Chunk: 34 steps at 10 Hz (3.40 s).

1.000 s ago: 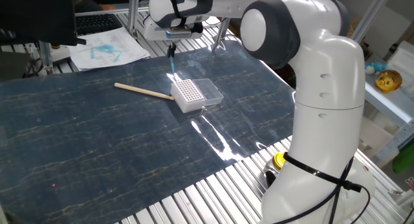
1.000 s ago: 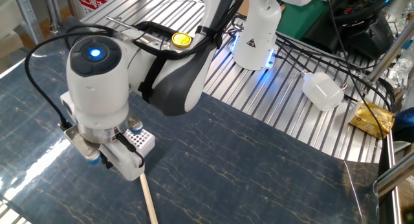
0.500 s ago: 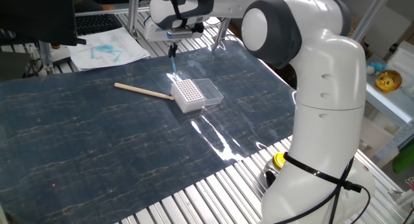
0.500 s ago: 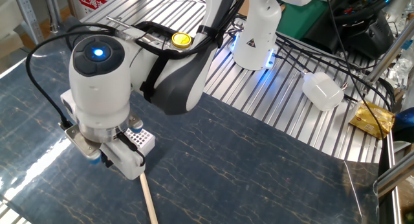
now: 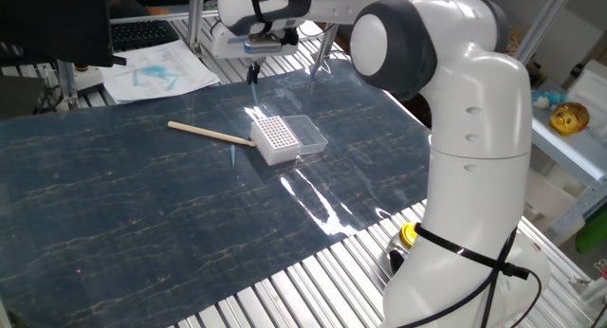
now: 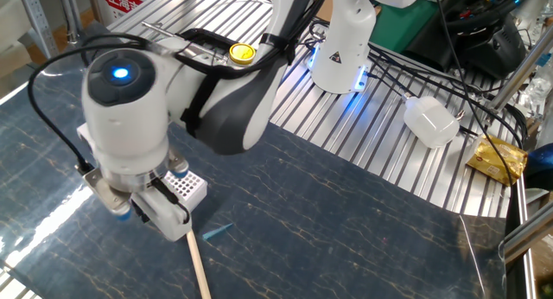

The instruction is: Insert a medium pipette tip into the holder for medium pipette tips

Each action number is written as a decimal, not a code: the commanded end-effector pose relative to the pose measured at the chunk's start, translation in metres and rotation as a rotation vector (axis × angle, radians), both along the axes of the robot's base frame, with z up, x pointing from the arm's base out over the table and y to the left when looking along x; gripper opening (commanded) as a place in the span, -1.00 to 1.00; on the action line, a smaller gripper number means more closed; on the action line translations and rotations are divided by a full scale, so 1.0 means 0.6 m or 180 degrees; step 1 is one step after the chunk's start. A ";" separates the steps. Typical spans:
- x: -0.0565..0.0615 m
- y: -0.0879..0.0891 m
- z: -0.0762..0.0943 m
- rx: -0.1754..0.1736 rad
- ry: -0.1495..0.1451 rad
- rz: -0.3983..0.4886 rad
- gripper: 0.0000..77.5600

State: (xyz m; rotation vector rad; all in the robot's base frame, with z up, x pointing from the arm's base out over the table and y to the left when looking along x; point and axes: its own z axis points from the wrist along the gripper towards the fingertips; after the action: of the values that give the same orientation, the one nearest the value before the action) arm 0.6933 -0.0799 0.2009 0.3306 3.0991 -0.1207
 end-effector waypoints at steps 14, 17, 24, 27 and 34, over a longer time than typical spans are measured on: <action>0.001 -0.001 0.003 0.0178 0.0421 -0.0061 -0.97; 0.001 -0.001 0.003 0.0209 0.0432 -0.0156 -0.97; -0.023 -0.024 0.043 0.0116 0.0083 -0.0179 -0.97; -0.035 -0.035 0.058 0.0068 0.0005 -0.0128 -0.97; -0.076 -0.042 0.066 -0.0112 -0.0301 -0.0100 -0.97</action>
State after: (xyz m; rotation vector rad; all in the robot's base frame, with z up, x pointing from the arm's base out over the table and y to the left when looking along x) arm 0.6664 -0.0985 0.2291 0.3906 3.0903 -0.1077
